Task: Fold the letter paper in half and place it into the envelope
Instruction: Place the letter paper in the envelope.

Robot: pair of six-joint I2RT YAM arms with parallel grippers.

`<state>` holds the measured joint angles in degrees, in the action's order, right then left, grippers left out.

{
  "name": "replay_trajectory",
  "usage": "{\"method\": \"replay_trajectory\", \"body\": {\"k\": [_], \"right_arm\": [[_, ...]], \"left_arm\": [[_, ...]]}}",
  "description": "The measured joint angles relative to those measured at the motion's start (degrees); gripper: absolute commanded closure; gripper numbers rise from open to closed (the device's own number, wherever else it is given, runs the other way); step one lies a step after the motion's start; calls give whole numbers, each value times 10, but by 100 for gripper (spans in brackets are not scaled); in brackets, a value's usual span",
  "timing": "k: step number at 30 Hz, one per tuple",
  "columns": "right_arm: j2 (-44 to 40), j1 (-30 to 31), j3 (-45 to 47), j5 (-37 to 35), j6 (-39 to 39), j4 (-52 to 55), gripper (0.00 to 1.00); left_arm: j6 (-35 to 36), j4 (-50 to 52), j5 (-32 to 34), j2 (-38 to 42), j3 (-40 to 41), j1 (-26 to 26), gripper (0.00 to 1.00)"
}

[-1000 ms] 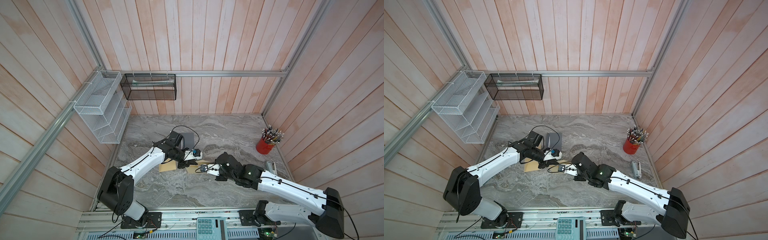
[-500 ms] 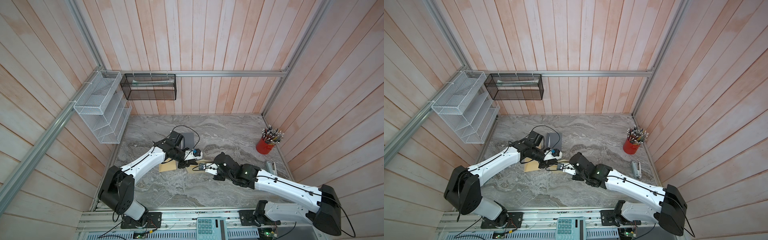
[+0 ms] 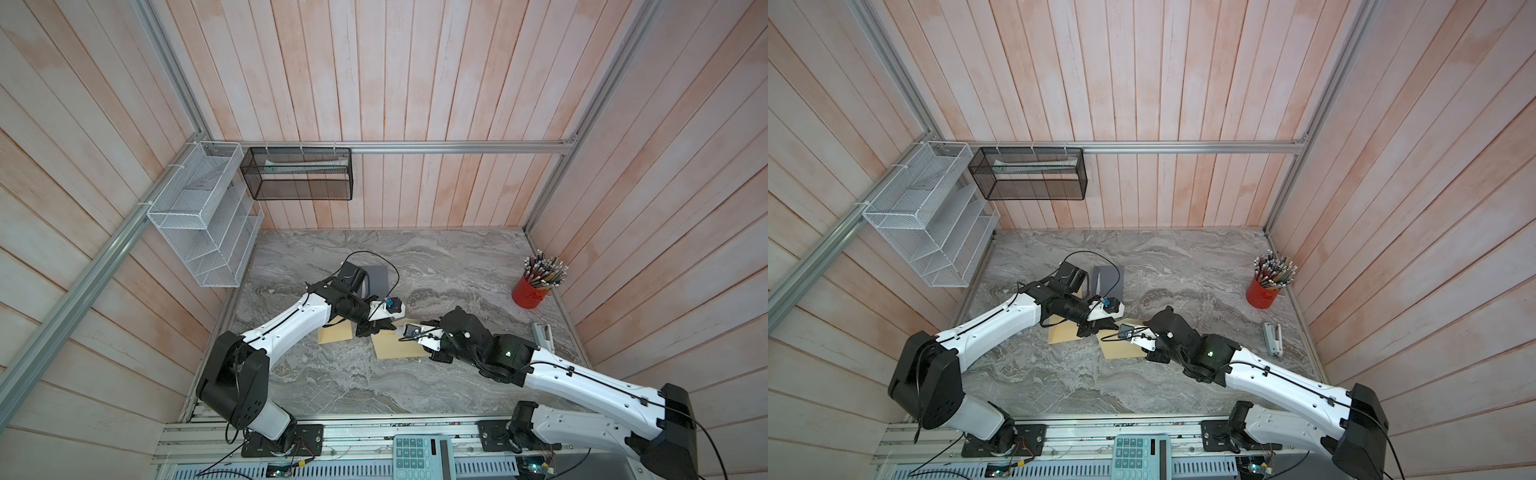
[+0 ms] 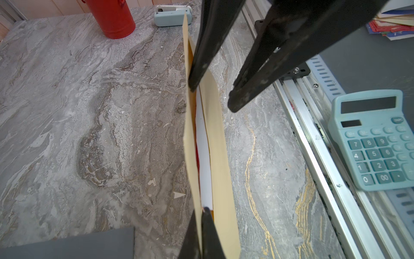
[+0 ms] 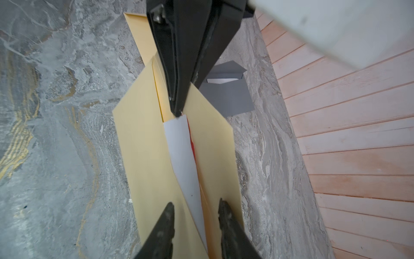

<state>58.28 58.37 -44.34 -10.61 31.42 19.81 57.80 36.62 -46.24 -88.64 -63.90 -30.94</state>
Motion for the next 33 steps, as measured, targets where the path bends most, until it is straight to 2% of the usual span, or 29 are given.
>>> {"method": "replay_trajectory", "body": {"k": [7, 13, 33], "right_arm": [[-52, 9, 45, 62, -2, -32, 55], [-54, 27, 67, 75, -7, -68, 46], [28, 28, 71, 42, -10, -150, 46]], "left_arm": [[0, 1, 0, 0, -1, 0, 100], [0, 2, 0, -1, -2, 0, 100], [0, 3, -4, -1, -2, -2, 100]]}}
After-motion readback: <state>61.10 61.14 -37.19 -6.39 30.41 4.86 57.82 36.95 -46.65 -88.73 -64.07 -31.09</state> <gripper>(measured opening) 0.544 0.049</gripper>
